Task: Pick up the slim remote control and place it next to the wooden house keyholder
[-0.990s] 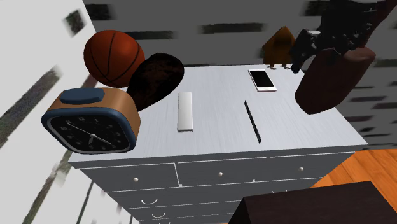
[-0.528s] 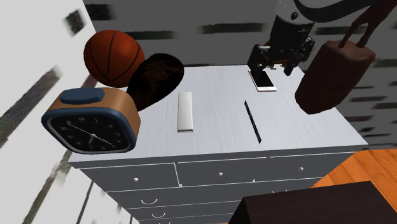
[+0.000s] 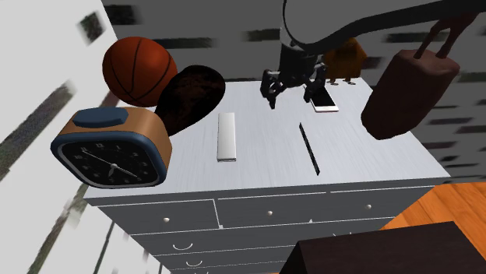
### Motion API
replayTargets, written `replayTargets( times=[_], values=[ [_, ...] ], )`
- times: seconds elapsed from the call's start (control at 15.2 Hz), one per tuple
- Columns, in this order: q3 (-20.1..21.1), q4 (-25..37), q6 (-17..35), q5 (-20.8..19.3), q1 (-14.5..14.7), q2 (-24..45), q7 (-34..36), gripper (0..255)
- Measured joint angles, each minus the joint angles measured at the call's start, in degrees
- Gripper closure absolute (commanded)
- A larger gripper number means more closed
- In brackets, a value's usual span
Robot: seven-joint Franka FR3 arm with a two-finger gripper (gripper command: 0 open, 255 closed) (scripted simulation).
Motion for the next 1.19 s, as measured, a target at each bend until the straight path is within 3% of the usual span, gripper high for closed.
replayTargets(
  times=[0.46,0.99,1.19],
  values=[
    [2.77,10.02,1.11,-6.37,3.75,14.95,8.62,0],
    [1.89,28.68,-1.84,-13.38,11.97,34.53,15.44,0],
    [1.53,30.71,-1.69,-14.15,13.17,37.12,16.15,0]
  ],
)
